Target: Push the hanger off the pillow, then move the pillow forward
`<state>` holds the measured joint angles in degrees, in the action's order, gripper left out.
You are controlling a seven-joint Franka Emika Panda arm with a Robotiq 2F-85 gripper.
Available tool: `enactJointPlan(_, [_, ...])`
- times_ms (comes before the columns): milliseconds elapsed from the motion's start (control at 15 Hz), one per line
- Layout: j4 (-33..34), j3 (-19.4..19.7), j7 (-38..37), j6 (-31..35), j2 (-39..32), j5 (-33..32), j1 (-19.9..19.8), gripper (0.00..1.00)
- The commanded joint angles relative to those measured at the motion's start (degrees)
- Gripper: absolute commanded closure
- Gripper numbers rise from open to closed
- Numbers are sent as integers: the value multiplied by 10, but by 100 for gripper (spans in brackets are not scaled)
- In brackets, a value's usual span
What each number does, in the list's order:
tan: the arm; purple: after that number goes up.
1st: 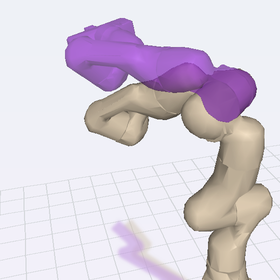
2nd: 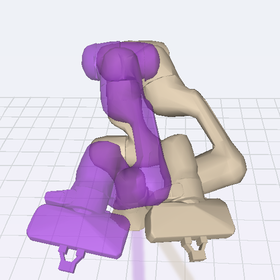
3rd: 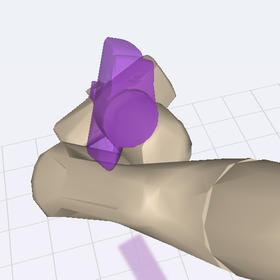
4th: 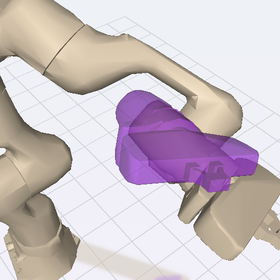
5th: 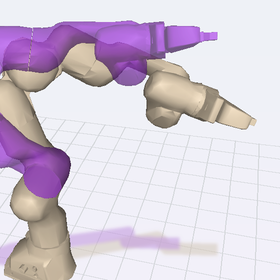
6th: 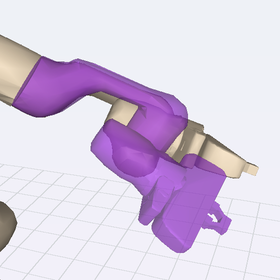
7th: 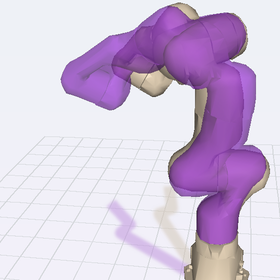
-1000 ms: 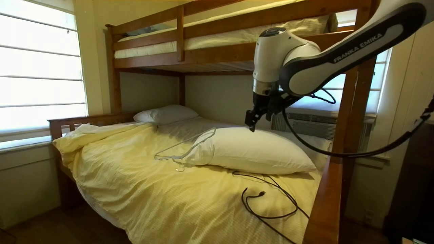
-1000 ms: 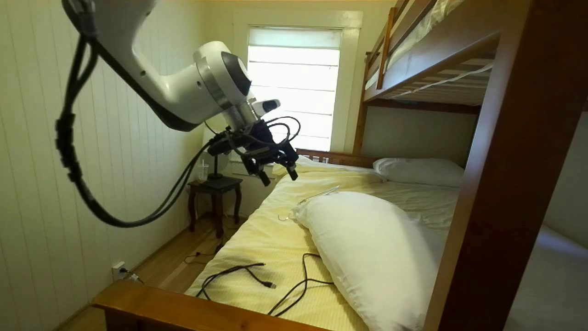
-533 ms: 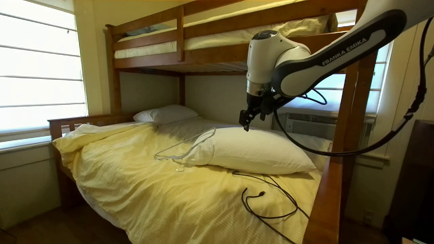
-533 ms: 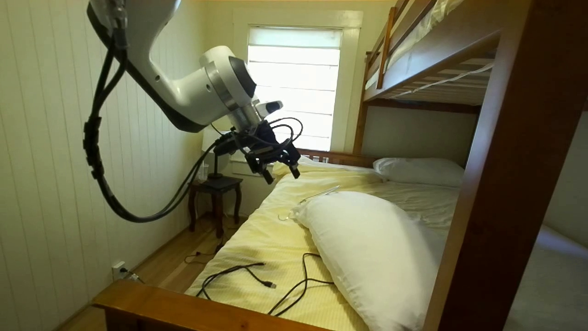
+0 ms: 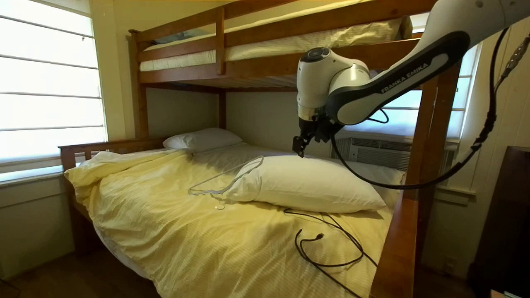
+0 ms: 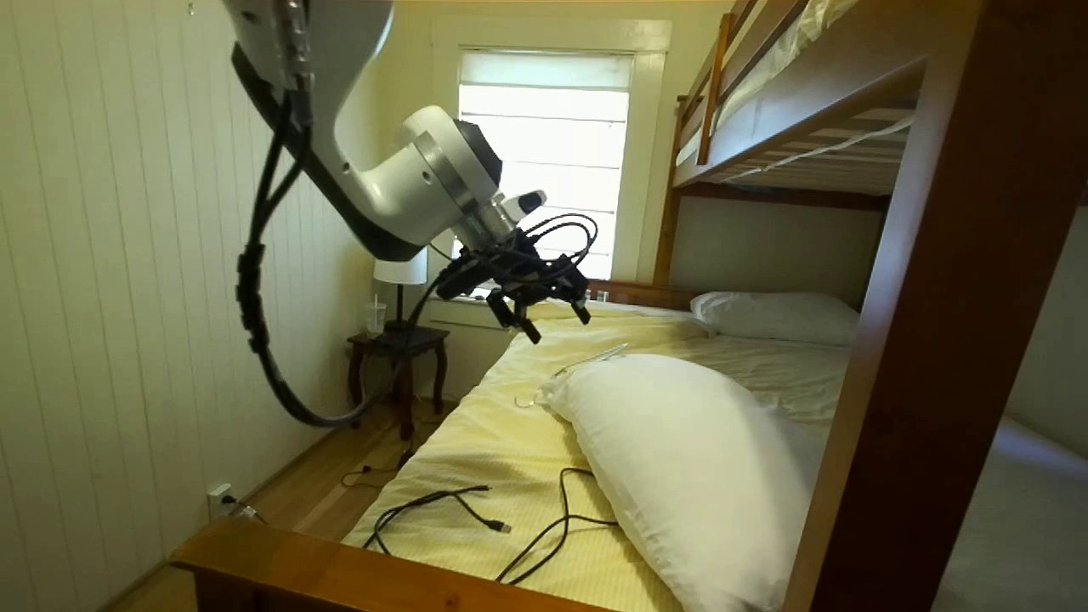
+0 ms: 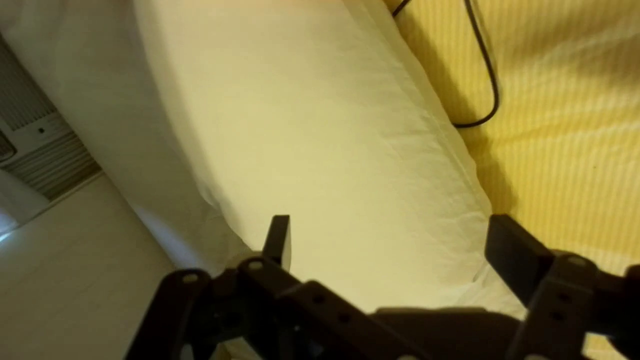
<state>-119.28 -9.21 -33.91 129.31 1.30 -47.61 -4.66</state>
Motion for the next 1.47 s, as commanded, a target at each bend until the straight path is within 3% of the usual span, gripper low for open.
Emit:
enactJointPlan(0, [118, 35, 61, -11, -107, -59, 27, 0])
enactJointPlan(333, [237, 69, 144, 45, -207, -33, 41, 0])
enactJointPlan(467, [232, 72, 124, 84, -201, 7, 42, 0])
enactJointPlan(533, [210, 85, 125, 64, -190, -16, 53, 0])
enactJointPlan(933, [224, 88, 125, 81, -196, 4, 56, 0])
enactJointPlan(1133, [256, 113, 96, 126, -227, 2, 46, 0])
enactJointPlan(1400, [294, 140, 93, 239, -273, 51, 26, 0])
